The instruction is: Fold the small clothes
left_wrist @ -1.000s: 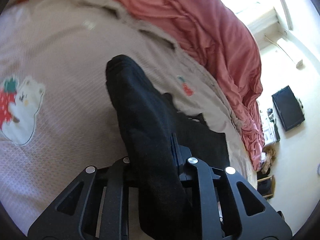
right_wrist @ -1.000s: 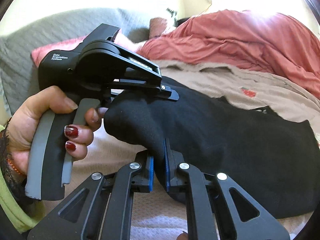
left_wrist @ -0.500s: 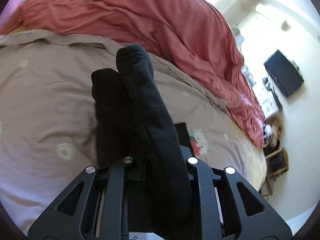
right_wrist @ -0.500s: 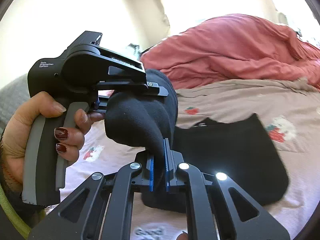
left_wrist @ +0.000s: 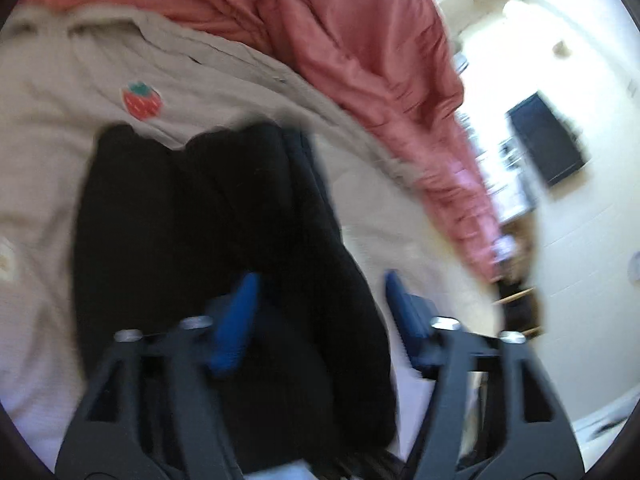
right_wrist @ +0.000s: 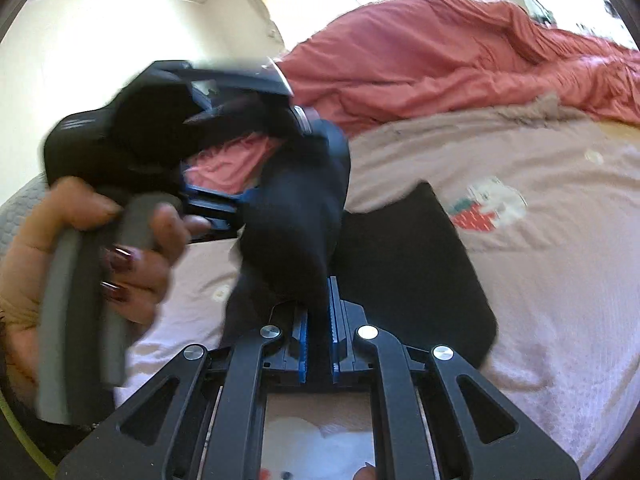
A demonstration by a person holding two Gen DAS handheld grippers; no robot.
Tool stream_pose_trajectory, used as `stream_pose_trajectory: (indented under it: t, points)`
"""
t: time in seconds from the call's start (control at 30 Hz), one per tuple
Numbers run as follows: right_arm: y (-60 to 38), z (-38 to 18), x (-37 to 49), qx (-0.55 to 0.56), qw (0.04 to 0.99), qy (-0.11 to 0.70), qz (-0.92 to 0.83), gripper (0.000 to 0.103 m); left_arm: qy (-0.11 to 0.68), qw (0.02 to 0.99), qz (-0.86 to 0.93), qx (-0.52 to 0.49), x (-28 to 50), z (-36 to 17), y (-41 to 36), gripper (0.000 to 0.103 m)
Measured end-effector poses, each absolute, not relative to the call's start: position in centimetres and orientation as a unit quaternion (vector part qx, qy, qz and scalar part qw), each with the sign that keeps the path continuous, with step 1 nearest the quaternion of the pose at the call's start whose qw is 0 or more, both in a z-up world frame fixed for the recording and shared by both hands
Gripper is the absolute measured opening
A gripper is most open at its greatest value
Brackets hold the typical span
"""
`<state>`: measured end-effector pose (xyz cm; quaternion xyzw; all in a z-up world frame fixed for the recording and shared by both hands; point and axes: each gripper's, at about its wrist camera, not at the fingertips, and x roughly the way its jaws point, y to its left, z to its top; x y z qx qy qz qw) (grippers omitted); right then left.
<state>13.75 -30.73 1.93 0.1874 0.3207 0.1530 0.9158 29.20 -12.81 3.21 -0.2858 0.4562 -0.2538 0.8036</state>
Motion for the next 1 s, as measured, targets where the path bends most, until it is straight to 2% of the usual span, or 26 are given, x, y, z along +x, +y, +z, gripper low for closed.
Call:
stream_pose_trajectory:
  t: [0.17, 0.37, 0.4, 0.57, 0.73, 0.8, 1.0]
  points:
    - [-33.0, -0.8, 14.4, 0.252, 0.886, 0.363, 0.141, 0.008, 0.422, 0.841, -0.224, -0.253, 27.3, 4.3, -9.9, 0.058]
    - [-33.1, -0.9, 14.1, 0.236, 0.886, 0.375, 0.133, 0.015, 0.395, 0.886, -0.164, -0.181, 24.4, 3.8, -7.4, 0.057]
    - [-33.2, -0.8, 13.9, 0.232, 0.886, 0.378, 0.131, 0.018, 0.395, 0.889, -0.156, -0.170, 24.0, 3.4, -7.3, 0.057]
    - [-34.2, 0.4, 12.8, 0.191, 0.893, 0.392, 0.110, 0.028, 0.395, 0.897, -0.150, -0.130, 22.4, 1.0, -7.2, 0.057]
    - [-36.0, 2.6, 12.0, 0.147, 0.911, 0.377, 0.084, 0.029, 0.396, 0.899, -0.163, -0.094, 21.0, -1.1, -8.2, 0.057]
    - [-36.2, 3.7, 12.6, 0.135, 0.913, 0.376, 0.088, 0.034, 0.398, 0.900, -0.159, -0.078, 20.9, -1.8, -8.8, 0.058]
    - [-35.2, 6.0, 17.6, 0.121, 0.907, 0.386, 0.115, 0.037, 0.389, 0.906, -0.161, -0.039, 20.0, -3.4, -9.5, 0.058]
